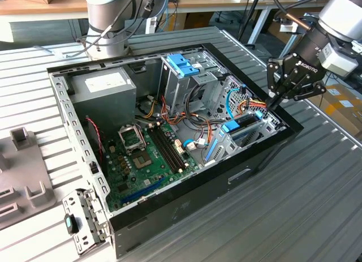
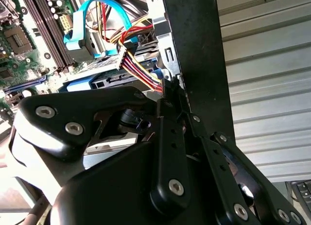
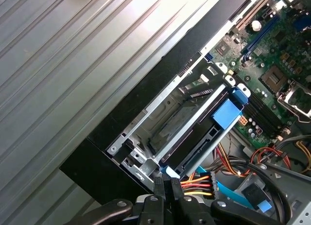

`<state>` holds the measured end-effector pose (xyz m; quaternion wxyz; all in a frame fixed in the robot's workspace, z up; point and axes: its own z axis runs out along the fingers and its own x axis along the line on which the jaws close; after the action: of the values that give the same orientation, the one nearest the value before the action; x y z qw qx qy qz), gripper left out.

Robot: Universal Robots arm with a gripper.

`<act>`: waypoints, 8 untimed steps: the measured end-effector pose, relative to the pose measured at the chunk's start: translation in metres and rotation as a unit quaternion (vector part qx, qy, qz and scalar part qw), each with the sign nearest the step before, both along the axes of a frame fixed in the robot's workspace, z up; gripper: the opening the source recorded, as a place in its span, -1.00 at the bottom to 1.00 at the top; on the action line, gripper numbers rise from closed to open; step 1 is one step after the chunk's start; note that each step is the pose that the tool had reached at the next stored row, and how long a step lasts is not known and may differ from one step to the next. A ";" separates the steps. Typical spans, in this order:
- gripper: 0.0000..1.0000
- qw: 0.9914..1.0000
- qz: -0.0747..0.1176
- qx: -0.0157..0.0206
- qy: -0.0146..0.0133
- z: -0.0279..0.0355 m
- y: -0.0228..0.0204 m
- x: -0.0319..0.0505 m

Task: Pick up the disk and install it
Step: 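Insert the first disk wire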

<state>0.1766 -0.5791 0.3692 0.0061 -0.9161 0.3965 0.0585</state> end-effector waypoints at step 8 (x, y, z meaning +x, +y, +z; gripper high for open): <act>-0.66 1.000 0.000 0.000 0.000 0.0000 0.0000 -0.0027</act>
<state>0.1739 -0.5792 0.3692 0.0062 -0.9161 0.3965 0.0585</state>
